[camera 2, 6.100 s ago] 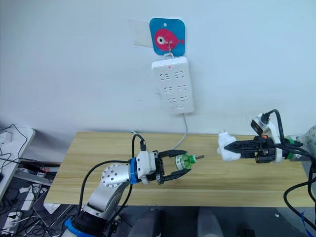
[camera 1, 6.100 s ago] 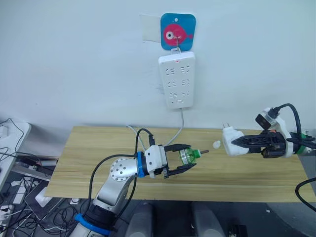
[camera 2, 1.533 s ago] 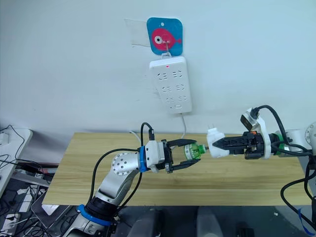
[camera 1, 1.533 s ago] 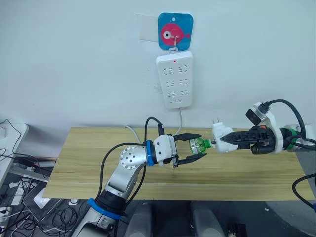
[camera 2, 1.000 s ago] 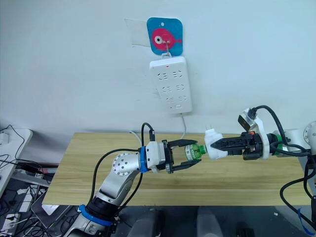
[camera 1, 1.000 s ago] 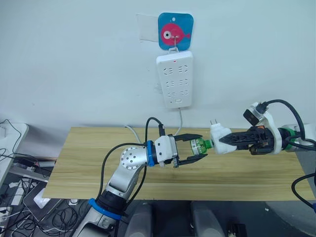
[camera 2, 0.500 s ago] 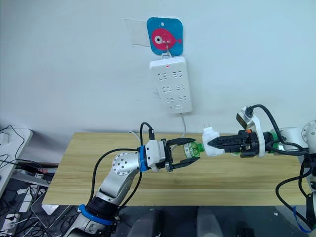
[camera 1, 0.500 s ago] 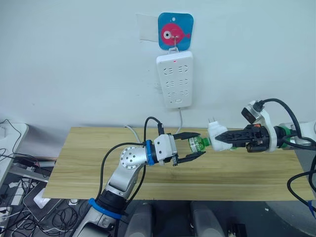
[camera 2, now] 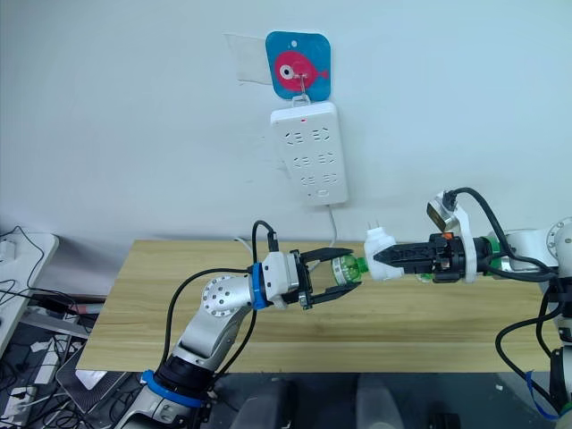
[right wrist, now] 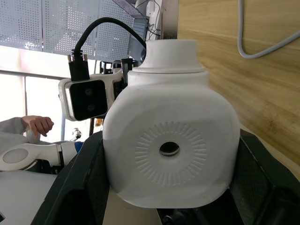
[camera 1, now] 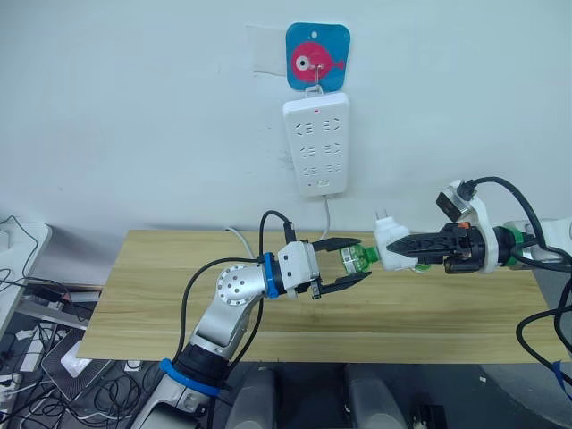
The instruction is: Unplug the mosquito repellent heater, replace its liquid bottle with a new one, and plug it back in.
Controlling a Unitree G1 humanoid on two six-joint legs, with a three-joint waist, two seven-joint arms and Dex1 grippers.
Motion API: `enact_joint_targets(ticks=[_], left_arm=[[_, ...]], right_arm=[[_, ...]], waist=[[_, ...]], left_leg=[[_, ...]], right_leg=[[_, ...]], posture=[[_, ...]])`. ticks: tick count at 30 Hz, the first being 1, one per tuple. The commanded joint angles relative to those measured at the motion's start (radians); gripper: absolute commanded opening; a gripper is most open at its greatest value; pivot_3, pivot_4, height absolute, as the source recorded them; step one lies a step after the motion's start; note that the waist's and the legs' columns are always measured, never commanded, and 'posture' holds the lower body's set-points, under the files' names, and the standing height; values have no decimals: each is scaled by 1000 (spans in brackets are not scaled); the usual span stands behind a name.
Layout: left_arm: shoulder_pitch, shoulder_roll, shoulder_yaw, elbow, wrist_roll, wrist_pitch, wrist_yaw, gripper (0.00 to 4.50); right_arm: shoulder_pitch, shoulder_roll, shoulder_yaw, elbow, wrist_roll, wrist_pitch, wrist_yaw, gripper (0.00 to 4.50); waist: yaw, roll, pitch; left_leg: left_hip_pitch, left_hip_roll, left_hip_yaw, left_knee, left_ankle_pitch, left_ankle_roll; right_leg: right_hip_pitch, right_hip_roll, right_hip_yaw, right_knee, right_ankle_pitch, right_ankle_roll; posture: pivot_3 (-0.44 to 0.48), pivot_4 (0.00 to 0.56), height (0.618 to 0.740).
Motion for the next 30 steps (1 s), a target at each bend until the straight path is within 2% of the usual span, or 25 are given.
enact_joint_targets(ticks=[1,17,21,30], left_arm=[[-28,-29,-30,-26,-7,-17,-1,2262],[-37,-37,-27,-20,-16,-20,-13,2262],[-50,-43,-23,-6,-16,-23,-18,2262],[-36,-41,-32,-10,-4,-34,-14,2262]], right_arm=[[-2,15,-13,-39,44,8,-2,2968],[12,-3,69,-82,271,-13,-83,2968],[0,-14,87,-64,290,-17,-84,2968],[34,-7,88,-107,290,-62,-127,2968]], waist=[[0,0,0],[-1,-1,1],[-1,-2,3],[0,-2,3]], left_leg=[[0,0,0,0,0,0],[0,0,0,0,0,0],[0,0,0,0,0,0],[-1,0,0,0,-1,1]], right_leg=[[0,0,0,0,0,0],[0,0,0,0,0,0],[0,0,0,0,0,0],[0,0,0,-3,0,0]], posture=[[-70,235,740],[-75,244,740],[-79,252,740],[-72,230,740]])
